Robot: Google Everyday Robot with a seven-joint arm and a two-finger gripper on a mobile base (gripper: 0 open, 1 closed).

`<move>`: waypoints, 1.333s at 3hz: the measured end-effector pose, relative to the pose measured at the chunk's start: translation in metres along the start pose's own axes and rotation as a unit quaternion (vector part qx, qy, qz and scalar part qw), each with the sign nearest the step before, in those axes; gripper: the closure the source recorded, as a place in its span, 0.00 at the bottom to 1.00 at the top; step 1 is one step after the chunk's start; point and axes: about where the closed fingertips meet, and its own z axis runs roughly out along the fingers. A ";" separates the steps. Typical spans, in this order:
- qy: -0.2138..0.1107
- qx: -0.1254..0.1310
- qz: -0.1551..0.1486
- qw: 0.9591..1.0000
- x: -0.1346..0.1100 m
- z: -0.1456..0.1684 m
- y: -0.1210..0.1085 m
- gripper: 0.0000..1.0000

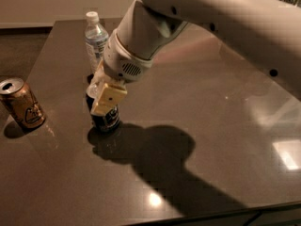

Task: Move pepsi can near blue plastic bottle

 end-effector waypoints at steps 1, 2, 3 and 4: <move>0.002 0.010 0.011 1.000 -0.002 -0.008 -0.017 0.94; 0.005 0.030 0.035 0.999 -0.003 -0.016 -0.048 1.00; -0.002 0.049 0.067 0.997 -0.001 -0.020 -0.079 1.00; -0.014 0.067 0.101 0.993 0.005 -0.021 -0.104 1.00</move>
Offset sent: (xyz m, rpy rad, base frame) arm 0.0925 0.0013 0.0394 0.0095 -0.0163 -0.1981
